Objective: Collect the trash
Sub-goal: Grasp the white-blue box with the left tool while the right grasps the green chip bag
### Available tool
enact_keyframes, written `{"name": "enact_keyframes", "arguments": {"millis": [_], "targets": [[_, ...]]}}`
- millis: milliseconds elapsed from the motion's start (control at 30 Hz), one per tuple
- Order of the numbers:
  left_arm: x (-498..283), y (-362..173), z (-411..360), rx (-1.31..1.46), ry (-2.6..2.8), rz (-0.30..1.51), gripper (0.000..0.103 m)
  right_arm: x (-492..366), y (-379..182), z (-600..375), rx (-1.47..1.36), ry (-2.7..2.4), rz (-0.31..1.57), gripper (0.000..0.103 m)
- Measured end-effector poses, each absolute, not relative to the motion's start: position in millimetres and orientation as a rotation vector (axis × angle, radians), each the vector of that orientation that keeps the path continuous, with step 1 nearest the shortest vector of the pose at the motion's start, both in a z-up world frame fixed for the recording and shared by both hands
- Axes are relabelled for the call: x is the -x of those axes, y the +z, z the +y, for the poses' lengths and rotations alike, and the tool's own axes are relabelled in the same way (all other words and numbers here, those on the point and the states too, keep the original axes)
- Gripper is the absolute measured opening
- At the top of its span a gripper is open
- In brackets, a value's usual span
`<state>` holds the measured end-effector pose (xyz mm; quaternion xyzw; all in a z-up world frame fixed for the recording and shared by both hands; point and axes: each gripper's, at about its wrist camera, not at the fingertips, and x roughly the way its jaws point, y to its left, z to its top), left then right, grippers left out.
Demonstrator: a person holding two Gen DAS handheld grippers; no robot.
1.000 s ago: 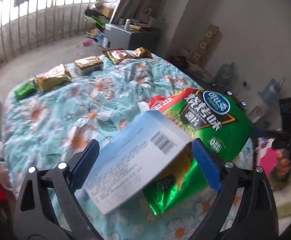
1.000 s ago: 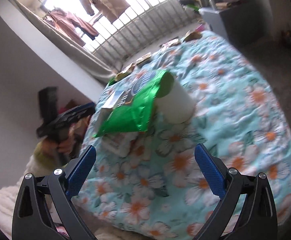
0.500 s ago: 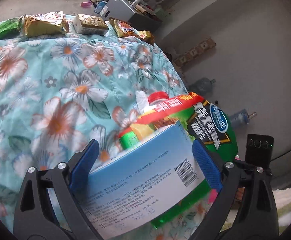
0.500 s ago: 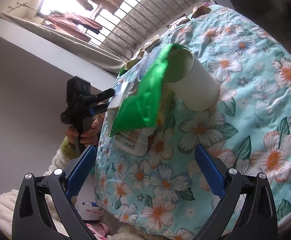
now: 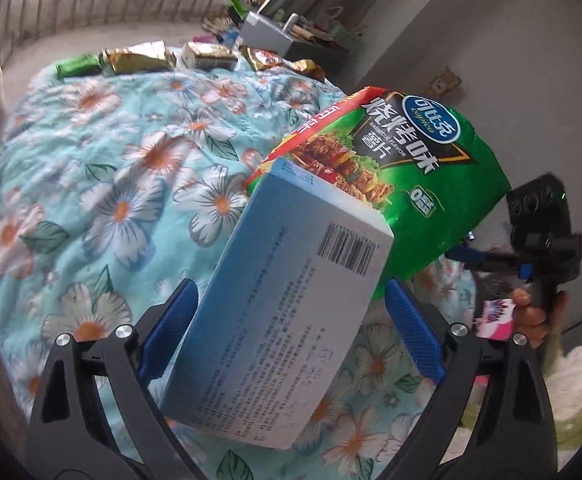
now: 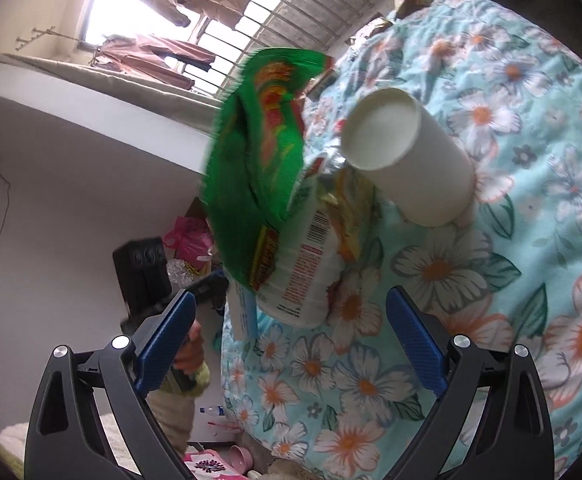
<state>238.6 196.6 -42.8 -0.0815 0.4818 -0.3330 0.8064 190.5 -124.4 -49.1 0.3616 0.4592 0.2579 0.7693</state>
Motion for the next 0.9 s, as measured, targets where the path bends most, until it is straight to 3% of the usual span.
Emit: {"name": "enact_keyframes", "arguments": {"millis": [267,600,800,900], "targets": [[-212.4,-46.2,184.4,0.040,-0.577,0.973,0.090,-205.4,-38.3,-108.1,-0.793,0.584,0.960,0.089],[-199.9,-53.2,175.9,-0.040,-0.396,0.997,0.090,-216.0,-54.5,-96.1,-0.866,0.533,0.942,0.063],[-192.0,-49.7,177.8,0.006,-0.356,0.987,0.089,-224.7,-65.3,-95.1,-0.905,0.498,0.948,0.055],[-187.6,-47.0,176.7,0.025,-0.347,0.988,0.082,-228.7,-69.3,-93.7,-0.929,0.497,0.951,0.054]]}}
